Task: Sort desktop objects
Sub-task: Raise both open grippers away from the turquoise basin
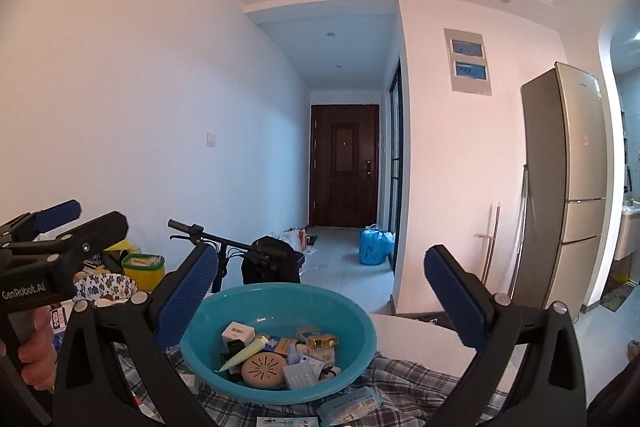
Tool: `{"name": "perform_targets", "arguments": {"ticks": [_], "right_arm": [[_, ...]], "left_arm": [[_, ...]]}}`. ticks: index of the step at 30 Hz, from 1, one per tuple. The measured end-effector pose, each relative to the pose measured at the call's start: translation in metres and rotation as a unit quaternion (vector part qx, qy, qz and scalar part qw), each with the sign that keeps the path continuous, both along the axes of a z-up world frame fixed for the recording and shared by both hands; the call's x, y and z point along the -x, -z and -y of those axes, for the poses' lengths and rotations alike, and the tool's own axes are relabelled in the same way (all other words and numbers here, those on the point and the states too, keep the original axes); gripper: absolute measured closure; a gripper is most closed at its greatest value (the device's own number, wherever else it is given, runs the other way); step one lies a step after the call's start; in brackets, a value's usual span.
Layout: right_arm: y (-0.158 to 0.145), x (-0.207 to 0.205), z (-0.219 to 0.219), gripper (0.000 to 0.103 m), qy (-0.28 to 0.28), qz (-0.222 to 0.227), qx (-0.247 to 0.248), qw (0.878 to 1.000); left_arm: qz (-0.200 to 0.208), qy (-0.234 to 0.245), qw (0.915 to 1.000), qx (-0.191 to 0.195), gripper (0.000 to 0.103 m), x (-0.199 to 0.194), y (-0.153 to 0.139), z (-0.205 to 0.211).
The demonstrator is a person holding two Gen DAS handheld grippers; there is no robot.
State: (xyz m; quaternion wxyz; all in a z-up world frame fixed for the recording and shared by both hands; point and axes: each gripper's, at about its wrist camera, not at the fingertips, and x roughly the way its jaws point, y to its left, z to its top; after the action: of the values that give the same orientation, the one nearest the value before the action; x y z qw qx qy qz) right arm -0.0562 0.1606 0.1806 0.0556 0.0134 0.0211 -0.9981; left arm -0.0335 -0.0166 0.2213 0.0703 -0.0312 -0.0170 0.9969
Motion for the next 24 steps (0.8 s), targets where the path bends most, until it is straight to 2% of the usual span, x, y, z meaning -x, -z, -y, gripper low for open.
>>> {"name": "perform_targets", "arguments": {"ticks": [6,13,17,21,24], "right_arm": [[0.003,-0.009,0.001,0.000,0.008,0.000,-0.003,1.000],[0.007,-0.040,-0.010,0.000,0.003,-0.018,0.013,1.000],[0.012,-0.048,-0.010,0.000,-0.018,-0.002,0.013,1.000],[0.027,-0.048,-0.015,0.000,-0.010,0.018,0.023,1.000],[0.042,-0.050,-0.017,0.000,-0.012,0.039,0.029,0.999]], "left_arm": [[0.011,0.011,0.9996,-0.022,0.000,-0.009,-0.001,0.014],[-0.016,0.015,0.9998,0.000,0.000,-0.036,0.008,0.013],[-0.020,0.016,0.9997,0.006,0.000,-0.050,0.013,0.012],[-0.008,0.017,0.9998,0.006,0.000,-0.058,0.025,0.013],[-0.001,-0.009,0.9995,0.031,0.000,-0.067,0.044,0.010]]}}
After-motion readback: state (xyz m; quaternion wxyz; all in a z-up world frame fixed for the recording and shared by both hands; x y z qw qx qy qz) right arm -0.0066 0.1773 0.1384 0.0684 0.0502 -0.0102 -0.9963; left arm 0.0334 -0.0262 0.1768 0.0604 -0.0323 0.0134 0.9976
